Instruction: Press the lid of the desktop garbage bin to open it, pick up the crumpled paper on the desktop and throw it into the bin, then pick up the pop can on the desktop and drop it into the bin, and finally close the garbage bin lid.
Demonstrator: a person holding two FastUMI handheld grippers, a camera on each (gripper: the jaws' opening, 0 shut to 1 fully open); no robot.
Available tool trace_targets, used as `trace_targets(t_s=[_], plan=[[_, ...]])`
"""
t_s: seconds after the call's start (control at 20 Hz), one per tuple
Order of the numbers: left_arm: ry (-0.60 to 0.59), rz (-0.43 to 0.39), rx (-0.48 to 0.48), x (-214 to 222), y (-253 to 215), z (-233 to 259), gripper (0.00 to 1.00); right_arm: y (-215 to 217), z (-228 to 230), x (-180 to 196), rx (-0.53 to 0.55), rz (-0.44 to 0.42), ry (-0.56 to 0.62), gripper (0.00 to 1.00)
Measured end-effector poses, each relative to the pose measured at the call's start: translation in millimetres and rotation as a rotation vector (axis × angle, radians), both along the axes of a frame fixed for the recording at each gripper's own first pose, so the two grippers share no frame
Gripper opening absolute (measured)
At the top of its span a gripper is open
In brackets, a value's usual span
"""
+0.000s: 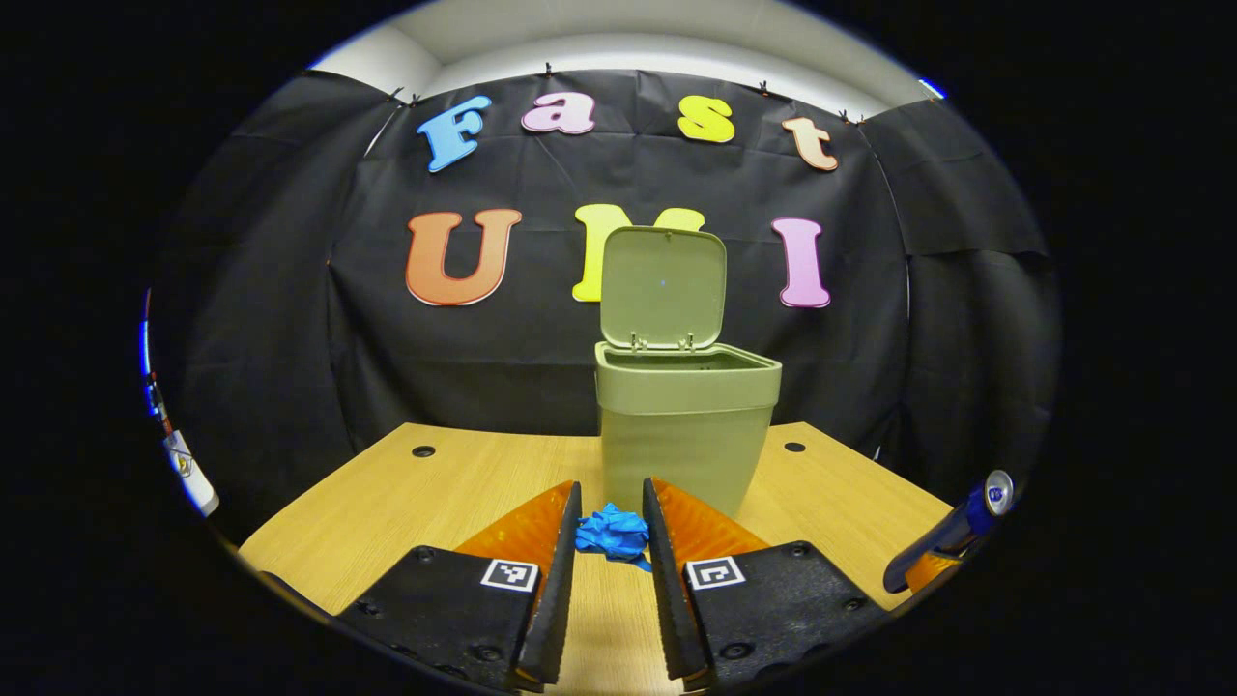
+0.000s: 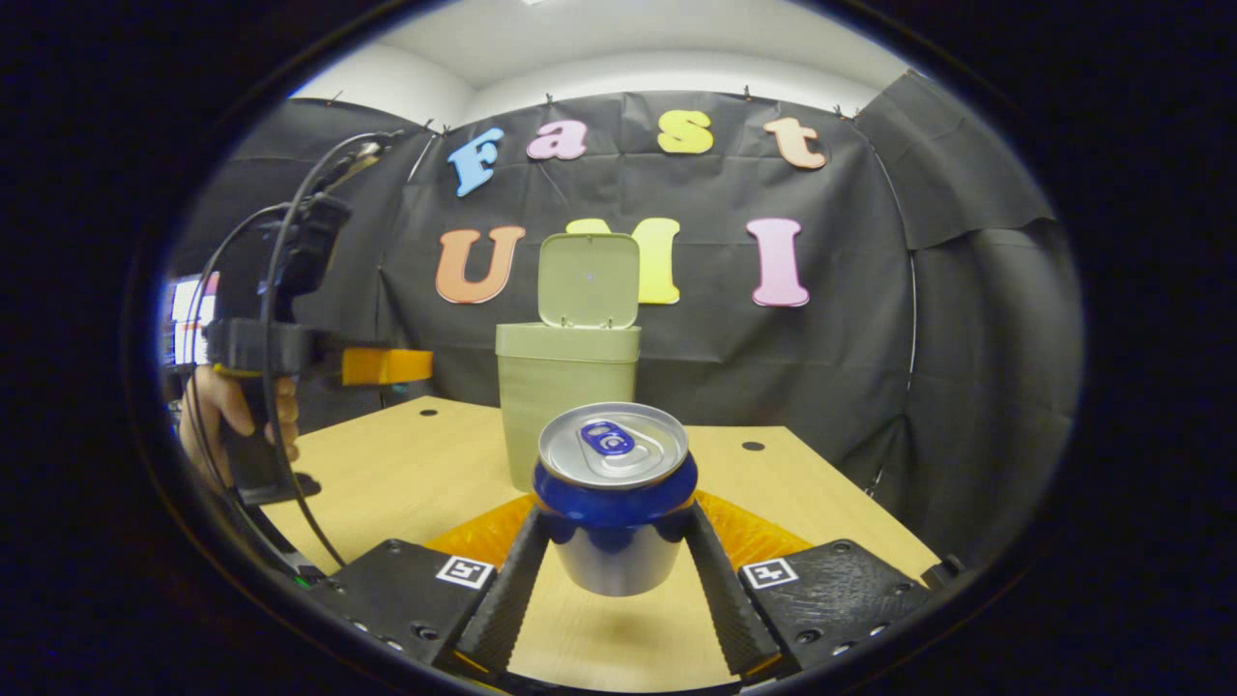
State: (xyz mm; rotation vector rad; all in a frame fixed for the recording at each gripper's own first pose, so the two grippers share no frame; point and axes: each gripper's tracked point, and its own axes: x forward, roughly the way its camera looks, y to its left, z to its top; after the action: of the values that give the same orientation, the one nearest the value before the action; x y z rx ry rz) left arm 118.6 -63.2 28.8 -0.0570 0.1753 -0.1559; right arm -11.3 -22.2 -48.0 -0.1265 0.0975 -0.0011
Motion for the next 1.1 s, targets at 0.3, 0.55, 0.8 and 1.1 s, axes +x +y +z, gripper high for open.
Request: trace_targets(t_s=[0.3, 0.55, 0.8, 1.1], plan=[[-0.015, -0.002, -0.002, 76, -20, 47, 0.41, -26, -6, 1, -0.013, -0.029, 0.001, 0.80], [-0.034, -0.018, -0.048, 139, -37, 87, 0.46, -52, -17, 2, 0.034, -0.059, 0.024, 0.80], [-0.037, -0.039, 0.009, 181, -65, 96, 0.41, -81, -25, 1, 0.074, -0.099, 0.044, 0.78], [0.032, -0.053, -0.049, 193, -89, 71, 0.41, -95, -37, -3, 0.100, -0.114, 0.060, 0.78]])
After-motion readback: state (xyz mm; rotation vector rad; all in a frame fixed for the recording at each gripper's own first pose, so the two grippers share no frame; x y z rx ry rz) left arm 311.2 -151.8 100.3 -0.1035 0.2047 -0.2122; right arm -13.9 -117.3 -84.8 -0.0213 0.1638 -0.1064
